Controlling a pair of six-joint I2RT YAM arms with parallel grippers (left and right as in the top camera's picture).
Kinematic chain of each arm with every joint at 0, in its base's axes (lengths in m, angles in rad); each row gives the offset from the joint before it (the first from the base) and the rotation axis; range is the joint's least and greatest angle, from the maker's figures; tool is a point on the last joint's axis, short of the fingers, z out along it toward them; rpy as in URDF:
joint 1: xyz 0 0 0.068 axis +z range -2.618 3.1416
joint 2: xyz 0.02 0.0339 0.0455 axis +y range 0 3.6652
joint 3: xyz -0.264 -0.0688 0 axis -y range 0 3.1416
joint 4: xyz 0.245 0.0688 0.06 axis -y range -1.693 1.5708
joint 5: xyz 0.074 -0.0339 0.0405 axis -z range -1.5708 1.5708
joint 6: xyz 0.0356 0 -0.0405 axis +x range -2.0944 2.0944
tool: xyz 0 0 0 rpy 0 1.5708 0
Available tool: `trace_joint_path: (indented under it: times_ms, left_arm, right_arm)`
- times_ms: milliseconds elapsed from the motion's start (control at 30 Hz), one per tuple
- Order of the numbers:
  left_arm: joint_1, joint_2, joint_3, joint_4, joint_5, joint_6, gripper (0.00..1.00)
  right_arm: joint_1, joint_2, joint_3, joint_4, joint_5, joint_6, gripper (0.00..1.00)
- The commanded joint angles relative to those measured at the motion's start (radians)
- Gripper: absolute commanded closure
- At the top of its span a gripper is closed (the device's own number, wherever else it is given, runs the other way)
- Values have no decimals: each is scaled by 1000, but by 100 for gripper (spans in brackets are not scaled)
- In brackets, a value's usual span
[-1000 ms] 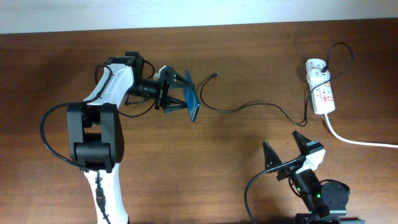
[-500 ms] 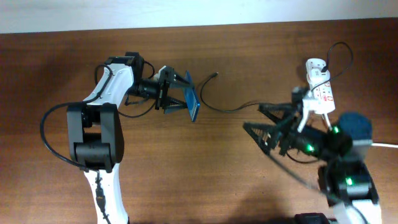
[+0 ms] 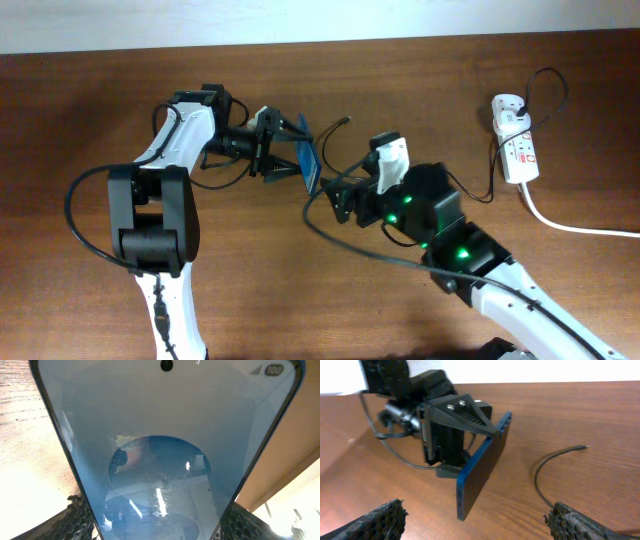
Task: Plug charger to phone and switch on socket
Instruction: 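Move the phone right with the left gripper toward the right gripper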
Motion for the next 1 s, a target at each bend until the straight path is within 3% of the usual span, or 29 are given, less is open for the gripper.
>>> trace_joint_path:
  times_ms: [0,200,367,567,967]
  left_arm:
    - [6,7,21,-2,56,19,33]
    - [6,7,22,-2,56,19,33]
    - [6,7,21,-2,56,20,33]
    - [6,7,21,-2,56,20,33]
    - [6,7,21,-1,56,20,33]
  right_arm:
    - [84,79,8,26,325,-11,5]
    - [154,256,19,187,349,-10,5]
    - [163,274,20,202,347,-10,5]
    - [163,325,24,333,303,-10,5]
    - [175,437,113,340,303,-6,16]
